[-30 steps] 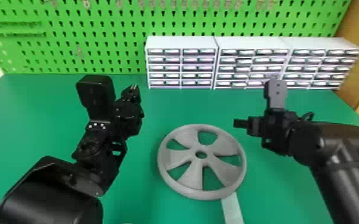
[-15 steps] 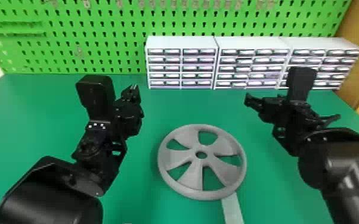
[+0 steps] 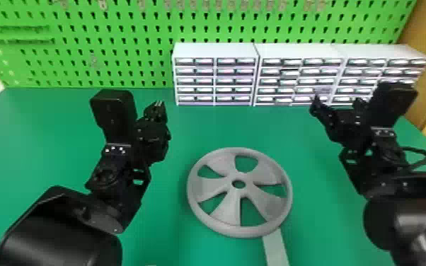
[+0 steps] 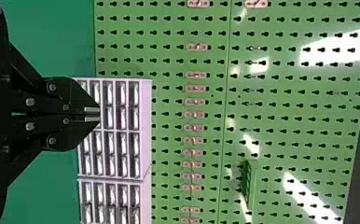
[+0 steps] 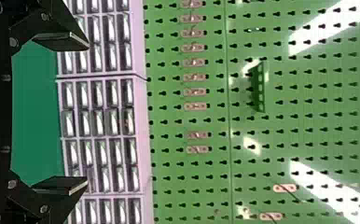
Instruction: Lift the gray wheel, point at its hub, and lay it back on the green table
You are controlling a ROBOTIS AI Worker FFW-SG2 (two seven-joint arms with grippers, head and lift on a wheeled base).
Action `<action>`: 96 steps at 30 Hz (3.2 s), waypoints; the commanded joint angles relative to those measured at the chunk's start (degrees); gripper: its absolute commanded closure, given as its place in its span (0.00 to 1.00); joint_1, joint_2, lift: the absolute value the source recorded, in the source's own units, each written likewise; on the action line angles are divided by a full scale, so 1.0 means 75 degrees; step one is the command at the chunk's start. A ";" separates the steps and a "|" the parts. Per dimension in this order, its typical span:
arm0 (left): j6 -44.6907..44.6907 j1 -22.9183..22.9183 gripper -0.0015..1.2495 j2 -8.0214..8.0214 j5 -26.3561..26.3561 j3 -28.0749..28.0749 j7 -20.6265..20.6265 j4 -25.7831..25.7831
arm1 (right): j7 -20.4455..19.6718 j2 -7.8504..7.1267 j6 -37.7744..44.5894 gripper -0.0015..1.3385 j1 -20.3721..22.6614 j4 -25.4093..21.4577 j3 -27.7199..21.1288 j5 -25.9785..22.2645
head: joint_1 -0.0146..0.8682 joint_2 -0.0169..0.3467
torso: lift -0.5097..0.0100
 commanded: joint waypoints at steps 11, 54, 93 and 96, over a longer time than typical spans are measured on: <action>-0.0047 0.0082 0.98 -0.0065 -0.0012 0.0138 0.0000 0.0000 | -0.0001 0.0046 -0.0292 0.20 0.0708 -0.0453 -0.0300 0.0297 | 0.80 0.18 | 0.80; -0.0363 0.0047 0.01 -0.0370 0.0105 0.0760 -0.0902 0.0398 | -0.0001 0.0104 -0.0152 0.20 0.0766 -0.0512 -0.0077 0.0590 | 0.80 0.18 | 0.80; -0.2402 -0.3387 0.01 -0.0112 -0.0246 0.1334 -0.1430 0.1289 | 0.0010 0.0046 -0.1441 0.19 -0.2234 -0.0500 0.0028 0.1352 | 0.80 0.18 | 0.80; -0.2613 -0.3738 0.01 -0.0054 -0.0246 0.1345 -0.1430 0.1289 | 0.0010 0.0058 -0.1640 0.19 -0.2527 -0.0477 0.0087 0.1387 | 0.80 0.18 | 0.80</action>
